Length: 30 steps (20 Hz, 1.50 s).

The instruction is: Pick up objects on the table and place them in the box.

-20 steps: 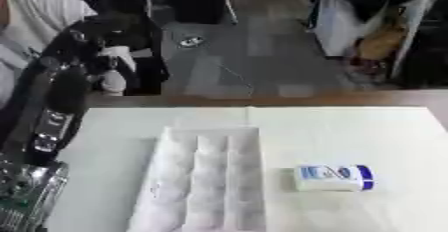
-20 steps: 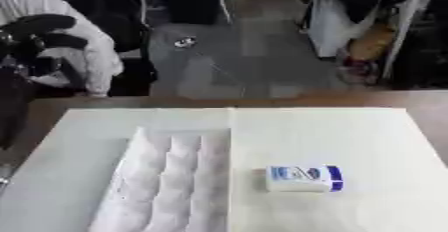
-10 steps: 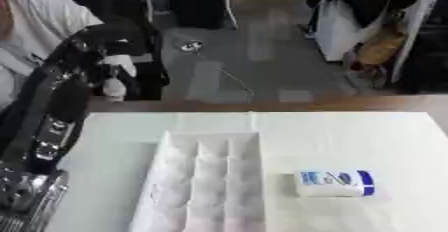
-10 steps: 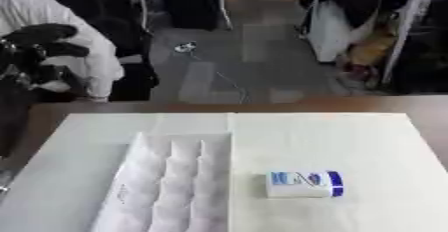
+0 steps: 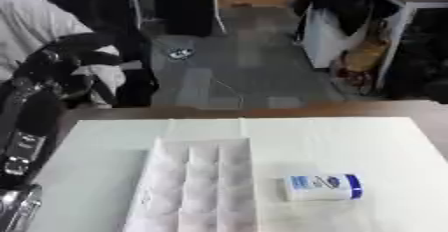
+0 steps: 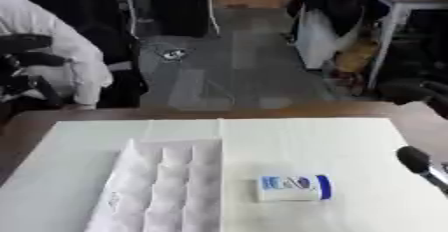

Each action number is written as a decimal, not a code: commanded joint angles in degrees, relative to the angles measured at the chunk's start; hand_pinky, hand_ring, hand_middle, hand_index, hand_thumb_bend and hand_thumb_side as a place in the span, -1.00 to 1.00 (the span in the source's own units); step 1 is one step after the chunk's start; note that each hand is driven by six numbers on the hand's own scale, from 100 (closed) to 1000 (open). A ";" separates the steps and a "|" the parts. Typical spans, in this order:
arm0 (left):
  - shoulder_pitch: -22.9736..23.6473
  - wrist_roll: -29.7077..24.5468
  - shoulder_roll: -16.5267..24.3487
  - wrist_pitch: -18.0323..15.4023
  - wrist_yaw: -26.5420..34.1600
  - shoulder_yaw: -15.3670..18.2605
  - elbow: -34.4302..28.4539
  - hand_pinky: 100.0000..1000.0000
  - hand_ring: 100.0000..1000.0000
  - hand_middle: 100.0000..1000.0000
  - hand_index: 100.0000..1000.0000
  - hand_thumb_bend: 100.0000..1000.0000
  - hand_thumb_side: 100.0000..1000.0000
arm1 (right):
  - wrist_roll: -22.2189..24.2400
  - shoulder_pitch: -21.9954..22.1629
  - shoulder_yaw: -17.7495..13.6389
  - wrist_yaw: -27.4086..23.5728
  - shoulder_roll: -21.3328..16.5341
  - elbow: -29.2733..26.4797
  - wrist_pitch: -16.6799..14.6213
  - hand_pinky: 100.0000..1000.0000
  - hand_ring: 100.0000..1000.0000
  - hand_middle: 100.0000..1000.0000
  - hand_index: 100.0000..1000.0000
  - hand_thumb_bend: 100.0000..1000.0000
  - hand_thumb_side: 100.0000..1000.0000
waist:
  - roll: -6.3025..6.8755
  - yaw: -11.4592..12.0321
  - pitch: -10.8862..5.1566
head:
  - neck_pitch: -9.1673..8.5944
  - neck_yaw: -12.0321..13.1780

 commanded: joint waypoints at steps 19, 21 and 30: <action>-1.25 -0.52 0.89 -0.14 0.49 -0.06 -0.98 -0.29 0.33 0.55 0.64 -0.01 0.80 | 11.80 -16.17 8.26 8.17 -4.32 33.65 -10.27 0.72 0.75 0.74 0.91 0.00 0.68 | -0.14 1.18 -0.43 | 0.51 -1.32; -1.45 -0.45 0.78 -0.15 0.53 0.00 -0.98 -0.29 0.33 0.55 0.64 -0.01 0.80 | 12.76 -17.64 8.46 8.20 -3.52 35.75 -10.59 0.73 0.74 0.75 0.90 0.02 0.65 | -0.12 1.32 -0.33 | 0.41 -1.26; -2.81 -0.36 0.20 -0.18 0.93 -0.03 -0.98 -0.28 0.33 0.56 0.64 -0.02 0.80 | 16.64 -22.82 9.43 8.88 -1.53 43.05 -12.19 0.76 0.75 0.76 0.91 0.12 0.50 | -0.35 2.21 0.22 | -0.98 -0.68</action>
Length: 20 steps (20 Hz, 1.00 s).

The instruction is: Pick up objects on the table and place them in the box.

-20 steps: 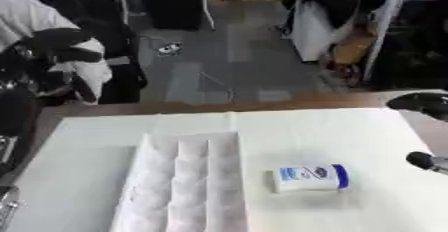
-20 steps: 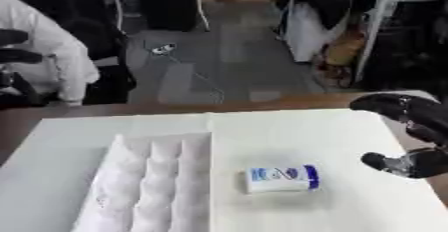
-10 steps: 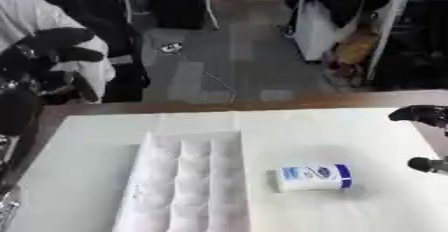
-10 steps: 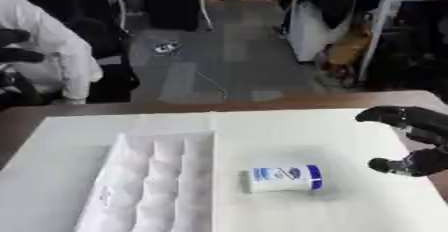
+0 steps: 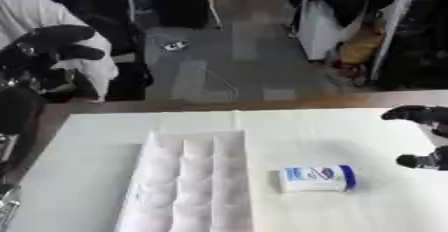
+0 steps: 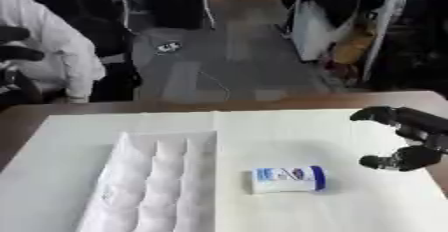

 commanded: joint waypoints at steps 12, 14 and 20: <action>-3.25 0.16 -0.89 0.08 0.34 0.15 -0.97 -0.26 0.34 0.56 0.65 -0.02 0.80 | 6.58 -4.24 0.13 1.14 1.92 5.80 -3.85 0.78 0.74 0.78 0.92 0.14 0.41 | -0.78 1.77 -0.12 | -1.19 1.37; -3.41 0.23 -0.98 0.17 0.29 0.14 -0.97 -0.26 0.34 0.56 0.65 -0.02 0.80 | 6.91 -4.26 0.25 1.20 2.29 5.95 -3.83 0.78 0.74 0.78 0.92 0.15 0.40 | -0.86 1.92 -0.11 | -1.22 1.49; -3.52 0.21 -1.07 0.24 0.28 0.07 -0.97 -0.26 0.34 0.56 0.65 -0.02 0.80 | 7.68 -4.08 0.41 1.55 3.66 5.72 -2.89 0.78 0.73 0.78 0.92 0.13 0.34 | -0.91 2.09 -0.14 | -0.94 1.70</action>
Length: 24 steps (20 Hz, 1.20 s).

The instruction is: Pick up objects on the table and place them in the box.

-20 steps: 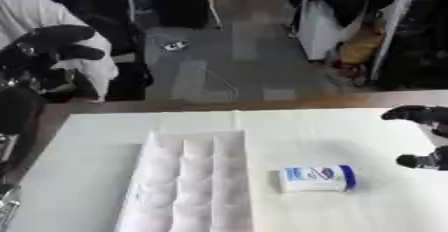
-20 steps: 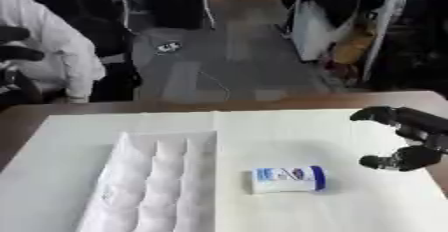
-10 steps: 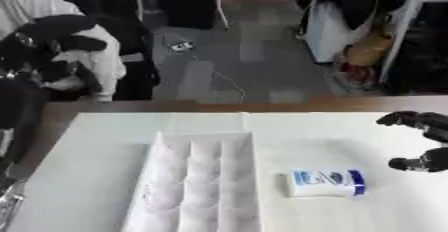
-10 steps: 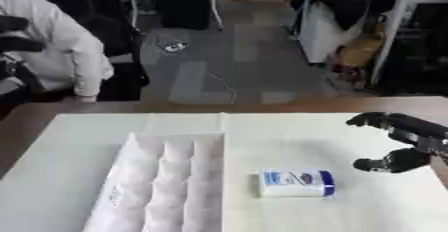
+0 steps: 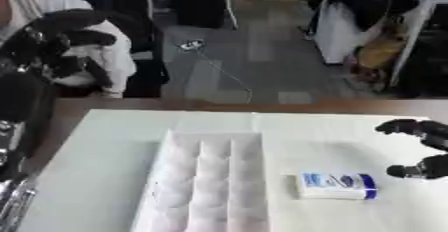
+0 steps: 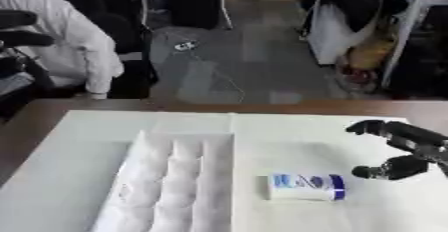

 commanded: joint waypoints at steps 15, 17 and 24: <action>-0.24 -0.31 0.39 0.13 -0.25 -0.11 -0.97 -0.27 0.34 0.56 0.65 -0.01 0.80 | 7.12 0.31 -3.73 18.56 8.25 -5.23 11.42 0.82 0.75 0.79 0.95 -0.03 0.11 | 0.70 -0.38 -0.83 | -0.21 -1.33; -0.19 -0.38 0.34 0.14 -0.31 -0.12 -0.97 -0.27 0.34 0.56 0.65 -0.01 0.80 | 6.53 0.28 -3.93 19.68 9.49 -5.71 12.45 0.76 0.71 0.76 0.91 0.12 0.11 | 0.79 -0.42 -0.79 | -0.21 -1.59; -0.12 -0.50 0.30 0.07 -0.35 -0.18 -0.97 -0.28 0.34 0.56 0.65 -0.01 0.80 | 4.22 0.29 -3.85 22.20 12.00 -5.58 13.29 0.78 0.74 0.77 0.91 0.15 0.08 | 0.92 -0.46 -0.74 | -0.31 -1.97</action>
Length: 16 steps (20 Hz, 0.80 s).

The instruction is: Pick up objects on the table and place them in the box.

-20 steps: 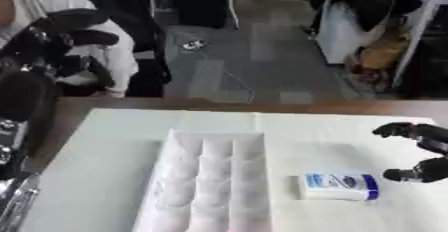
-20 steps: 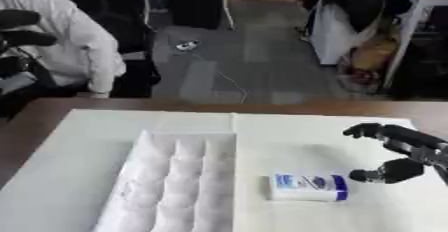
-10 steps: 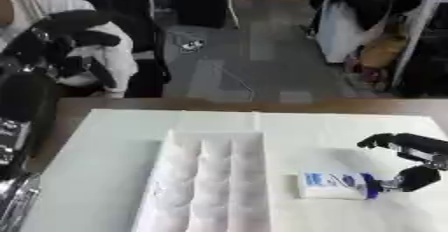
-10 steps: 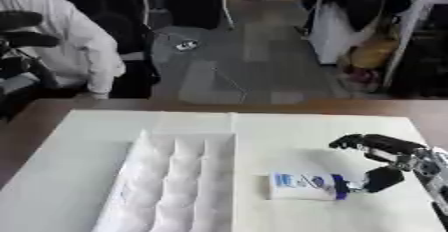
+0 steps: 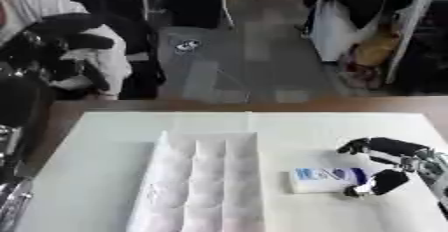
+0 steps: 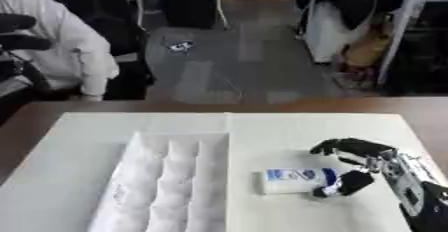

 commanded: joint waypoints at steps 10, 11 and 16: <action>-0.84 -0.22 0.17 -0.15 -0.03 0.08 -0.97 -0.27 0.34 0.56 0.65 -0.01 0.80 | -0.56 -1.72 0.03 3.82 1.42 -0.34 0.67 0.78 0.77 0.77 0.91 0.13 0.06 | -0.13 0.28 -0.70 | -0.98 -0.99; -0.86 -0.21 0.16 -0.16 -0.01 0.09 -0.97 -0.27 0.34 0.56 0.65 -0.01 0.80 | -0.64 -1.78 0.09 4.15 1.53 -0.35 0.69 0.78 0.77 0.77 0.91 0.12 0.05 | -0.14 0.30 -0.70 | -0.97 -0.96; -0.95 -0.20 0.12 -0.17 0.05 0.08 -0.97 -0.27 0.34 0.56 0.65 -0.01 0.80 | -0.77 -1.99 0.42 5.69 1.90 -0.20 0.63 0.73 0.72 0.72 0.87 0.10 0.06 | -0.17 0.36 -0.72 | -1.04 -0.90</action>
